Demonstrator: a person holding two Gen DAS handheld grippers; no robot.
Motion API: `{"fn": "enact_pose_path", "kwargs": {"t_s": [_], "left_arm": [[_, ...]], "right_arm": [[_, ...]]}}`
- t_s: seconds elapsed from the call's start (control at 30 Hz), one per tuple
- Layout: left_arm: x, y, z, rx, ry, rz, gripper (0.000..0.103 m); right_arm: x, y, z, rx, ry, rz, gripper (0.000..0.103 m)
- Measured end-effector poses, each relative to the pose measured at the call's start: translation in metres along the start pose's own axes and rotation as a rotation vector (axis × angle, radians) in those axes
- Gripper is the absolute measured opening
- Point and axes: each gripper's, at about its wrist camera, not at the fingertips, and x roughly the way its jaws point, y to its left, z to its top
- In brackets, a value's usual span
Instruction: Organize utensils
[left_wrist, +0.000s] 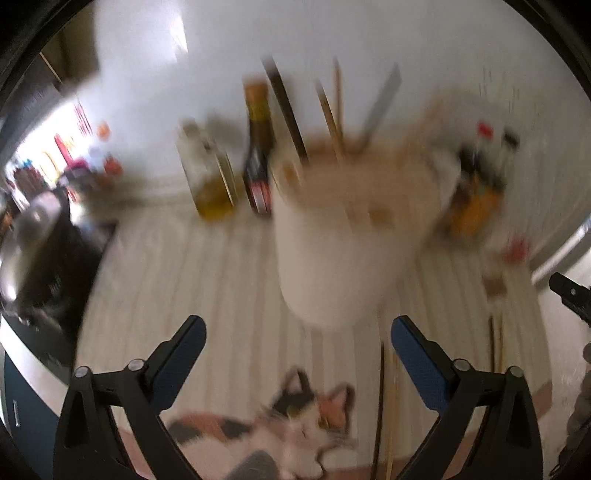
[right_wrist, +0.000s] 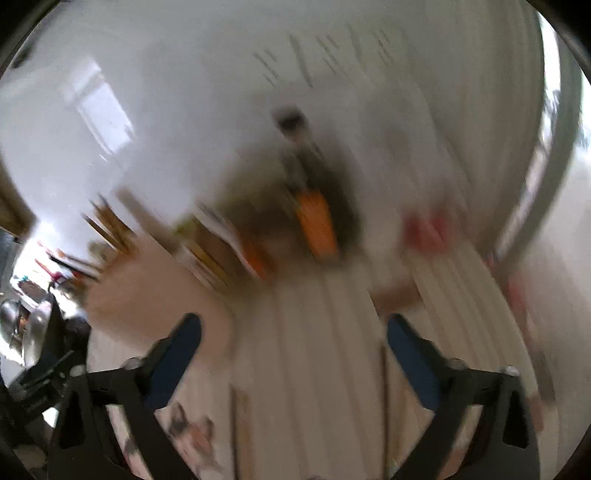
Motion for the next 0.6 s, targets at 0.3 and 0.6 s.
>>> {"fn": "enact_pose_path", "kwargs": {"t_s": [0.3,0.6], "left_arm": [[0.081,-0.046,-0.073,0.087,0.273,-0.009,0.048],[0.102,-0.068,-0.089,0.142,0.359,-0.056,0.033]], "right_arm": [[0.066,-0.079,-0.05,0.03,0.238,-0.107,0.036],[0.119,-0.095,-0.064,0.014,0.354,-0.152,0.027]]}}
